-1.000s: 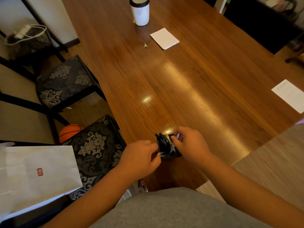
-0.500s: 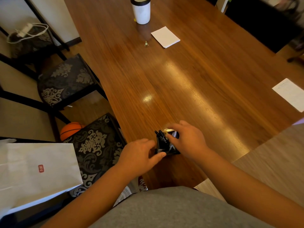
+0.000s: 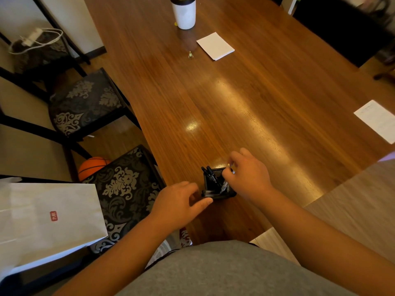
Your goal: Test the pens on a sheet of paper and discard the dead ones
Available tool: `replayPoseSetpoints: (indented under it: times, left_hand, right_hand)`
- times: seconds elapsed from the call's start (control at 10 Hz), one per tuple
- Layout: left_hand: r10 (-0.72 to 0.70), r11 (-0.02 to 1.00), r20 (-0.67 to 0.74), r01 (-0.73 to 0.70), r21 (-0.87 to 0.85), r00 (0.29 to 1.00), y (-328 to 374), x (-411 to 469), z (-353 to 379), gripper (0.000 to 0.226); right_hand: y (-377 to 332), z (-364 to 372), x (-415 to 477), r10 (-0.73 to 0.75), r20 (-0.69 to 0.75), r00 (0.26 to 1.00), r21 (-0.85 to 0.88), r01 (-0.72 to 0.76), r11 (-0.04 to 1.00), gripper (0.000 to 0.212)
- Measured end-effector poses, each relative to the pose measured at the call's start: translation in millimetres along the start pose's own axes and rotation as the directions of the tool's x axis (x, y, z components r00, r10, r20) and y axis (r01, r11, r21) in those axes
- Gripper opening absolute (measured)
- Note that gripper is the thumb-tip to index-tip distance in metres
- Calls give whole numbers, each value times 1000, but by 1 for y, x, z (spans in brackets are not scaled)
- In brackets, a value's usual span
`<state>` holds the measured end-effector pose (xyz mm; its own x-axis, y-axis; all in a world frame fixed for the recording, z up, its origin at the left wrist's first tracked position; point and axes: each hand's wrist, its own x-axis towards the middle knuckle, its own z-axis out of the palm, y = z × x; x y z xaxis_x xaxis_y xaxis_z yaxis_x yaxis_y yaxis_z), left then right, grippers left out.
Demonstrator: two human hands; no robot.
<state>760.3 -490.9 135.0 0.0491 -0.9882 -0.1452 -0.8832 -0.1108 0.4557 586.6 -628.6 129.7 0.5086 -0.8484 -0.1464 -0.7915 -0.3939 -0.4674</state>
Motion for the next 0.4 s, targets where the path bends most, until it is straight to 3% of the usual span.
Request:
replayPoseSetpoints:
  times: [0.2,0.4]
  left_hand:
    - [-104,980,17,105,-168,994,-16,-13,10,58]
    - [-259,932,135,284,-224,956,-43,-39,30,54]
  right_hand:
    - [5,1,-2,20,10,1000,58,-21,998,15]
    - [1,-10,-7,55,-6,998,84,-54,995,23]
